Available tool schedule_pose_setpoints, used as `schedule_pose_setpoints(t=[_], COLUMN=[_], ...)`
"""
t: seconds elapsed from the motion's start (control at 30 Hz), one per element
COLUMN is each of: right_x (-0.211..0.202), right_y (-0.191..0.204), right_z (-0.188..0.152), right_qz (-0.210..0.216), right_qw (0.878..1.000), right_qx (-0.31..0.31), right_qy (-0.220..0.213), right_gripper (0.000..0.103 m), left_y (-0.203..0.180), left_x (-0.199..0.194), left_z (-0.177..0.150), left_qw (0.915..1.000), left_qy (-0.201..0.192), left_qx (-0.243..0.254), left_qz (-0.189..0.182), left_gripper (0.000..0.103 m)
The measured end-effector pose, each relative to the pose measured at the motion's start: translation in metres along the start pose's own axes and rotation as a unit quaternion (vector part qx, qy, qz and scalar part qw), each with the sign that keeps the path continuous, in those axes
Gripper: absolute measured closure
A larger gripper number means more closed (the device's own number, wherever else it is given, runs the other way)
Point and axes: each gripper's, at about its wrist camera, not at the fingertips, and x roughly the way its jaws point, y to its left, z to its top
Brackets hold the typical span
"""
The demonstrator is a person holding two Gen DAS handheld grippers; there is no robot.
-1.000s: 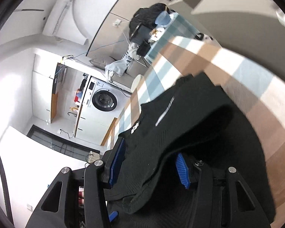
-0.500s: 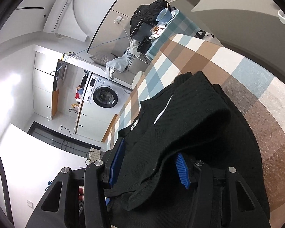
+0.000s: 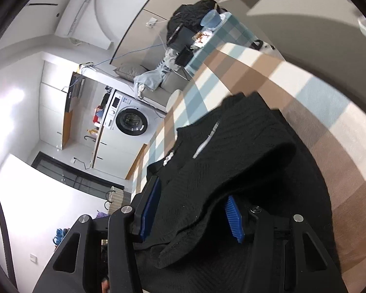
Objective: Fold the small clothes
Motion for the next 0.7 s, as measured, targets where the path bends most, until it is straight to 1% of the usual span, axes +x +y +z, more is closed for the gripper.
schedule_pose_setpoints(t=[0.03,0.1,0.13,0.17,0.2,0.23,0.27,0.3,0.33,0.37,0.43,0.5,0.53,0.6,0.7], right_x=[-0.001,0.001,0.003,0.004,0.005,0.005,0.005,0.005,0.005,0.005,0.002,0.002,0.004,0.01,0.032], right_y=[0.002,0.005,0.005,0.004,0.003,0.001,-0.001,-0.003,-0.006,-0.008,-0.007,-0.004,-0.002,0.002,0.013], right_z=[0.002,0.008,0.012,0.014,0.017,0.02,0.022,0.025,0.027,0.029,0.033,0.04,0.046,0.06,0.089], right_qz=[-0.004,-0.017,-0.024,-0.027,-0.031,-0.039,-0.045,-0.049,-0.053,-0.056,-0.064,-0.061,-0.053,-0.049,-0.046], right_qw=[1.0,1.0,1.0,0.999,0.999,0.999,0.999,0.999,0.999,0.998,0.998,0.998,0.999,0.999,0.999], right_qx=[-0.007,-0.019,-0.02,-0.018,-0.016,-0.015,-0.013,-0.011,-0.006,-0.004,-0.009,-0.012,-0.006,0.001,0.008], right_qy=[-0.003,-0.002,0.001,0.005,0.008,0.008,0.006,0.003,0.002,0.002,-0.009,-0.011,-0.011,-0.01,-0.011], right_gripper=[0.051,0.051,0.053,0.06,0.063,0.066,0.07,0.074,0.086,0.095,0.098,0.098,0.098,0.098,0.098], left_y=[-0.004,-0.005,-0.005,-0.003,-0.002,-0.001,0.0,0.001,0.001,0.001,-0.001,-0.004,-0.008,-0.014,-0.024], left_x=[-0.001,0.002,0.005,0.007,0.008,0.01,0.012,0.011,0.009,0.008,0.003,-0.002,-0.003,-0.001,0.012], left_z=[0.004,0.01,0.013,0.016,0.018,0.02,0.022,0.022,0.022,0.023,0.026,0.032,0.039,0.052,0.074], left_qw=[1.0,1.0,0.9999,0.9998,0.9997,0.9997,0.9996,0.9996,0.9997,0.9998,0.9999,0.9998,0.9997,0.9996,0.9996], left_qy=[-0.002,0.003,0.008,0.012,0.014,0.015,0.016,0.015,0.01,0.006,-0.004,-0.012,-0.017,-0.021,-0.024], left_qx=[0.005,0.006,0.003,-0.001,-0.004,-0.006,-0.007,-0.01,-0.014,-0.015,-0.015,-0.015,-0.015,-0.013,-0.006], left_qz=[0.0,0.007,0.012,0.018,0.02,0.021,0.023,0.021,0.017,0.014,0.004,-0.005,-0.011,-0.015,-0.012], left_gripper=[0.055,0.076,0.079,0.084,0.09,0.092,0.097,0.097,0.098,0.098,0.098,0.098,0.098,0.098,0.098])
